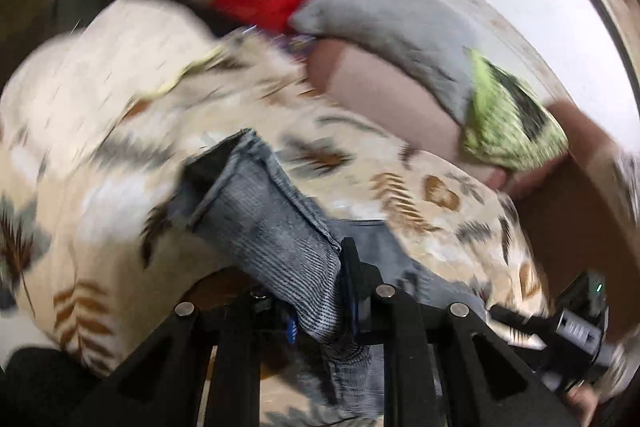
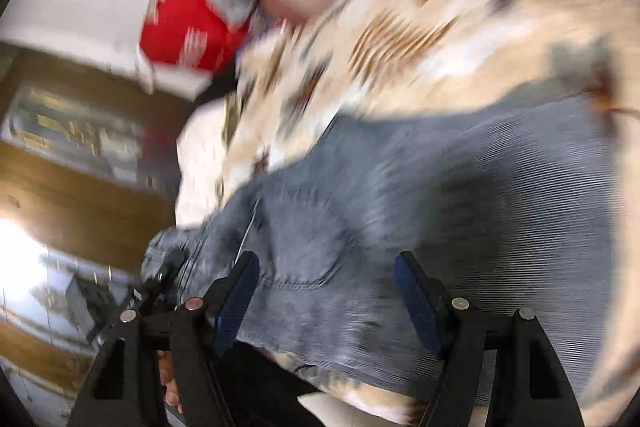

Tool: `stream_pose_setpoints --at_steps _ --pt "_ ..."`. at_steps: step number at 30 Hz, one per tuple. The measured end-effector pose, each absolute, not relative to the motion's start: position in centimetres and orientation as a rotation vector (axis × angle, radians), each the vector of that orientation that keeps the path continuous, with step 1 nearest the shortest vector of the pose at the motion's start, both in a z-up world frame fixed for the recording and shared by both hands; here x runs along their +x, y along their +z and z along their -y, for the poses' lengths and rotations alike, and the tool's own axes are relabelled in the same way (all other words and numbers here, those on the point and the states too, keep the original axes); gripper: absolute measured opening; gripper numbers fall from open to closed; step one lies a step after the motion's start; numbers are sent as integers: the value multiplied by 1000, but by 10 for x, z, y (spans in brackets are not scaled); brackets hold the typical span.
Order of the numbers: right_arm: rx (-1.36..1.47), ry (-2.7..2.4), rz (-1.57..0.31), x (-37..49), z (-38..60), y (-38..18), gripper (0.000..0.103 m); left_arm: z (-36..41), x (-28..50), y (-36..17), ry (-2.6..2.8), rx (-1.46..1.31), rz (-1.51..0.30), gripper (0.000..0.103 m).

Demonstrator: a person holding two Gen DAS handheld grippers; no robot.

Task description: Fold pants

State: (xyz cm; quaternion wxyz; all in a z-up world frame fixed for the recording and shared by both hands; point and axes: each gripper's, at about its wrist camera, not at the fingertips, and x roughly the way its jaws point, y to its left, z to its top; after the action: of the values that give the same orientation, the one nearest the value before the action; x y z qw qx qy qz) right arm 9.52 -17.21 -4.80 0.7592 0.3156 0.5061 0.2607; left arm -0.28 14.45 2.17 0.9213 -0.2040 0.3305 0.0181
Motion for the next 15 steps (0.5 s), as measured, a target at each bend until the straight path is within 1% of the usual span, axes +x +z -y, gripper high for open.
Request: stream_pose_setpoints --at_steps 4,9,12,13,15 --pt "776 432 -990 78 256 -40 73 -72 -9 44 -75 -224 -635 18" --pt "904 323 -895 56 340 -48 73 22 -20 39 -231 -30 -648 18" --pt "955 288 -889 43 366 -64 73 77 -18 9 -330 68 -736 19" --pt "966 281 -894 40 370 -69 73 101 -15 -13 -373 124 -801 21" --pt "991 267 -897 35 376 -80 73 124 -11 -48 -415 183 -898 26"
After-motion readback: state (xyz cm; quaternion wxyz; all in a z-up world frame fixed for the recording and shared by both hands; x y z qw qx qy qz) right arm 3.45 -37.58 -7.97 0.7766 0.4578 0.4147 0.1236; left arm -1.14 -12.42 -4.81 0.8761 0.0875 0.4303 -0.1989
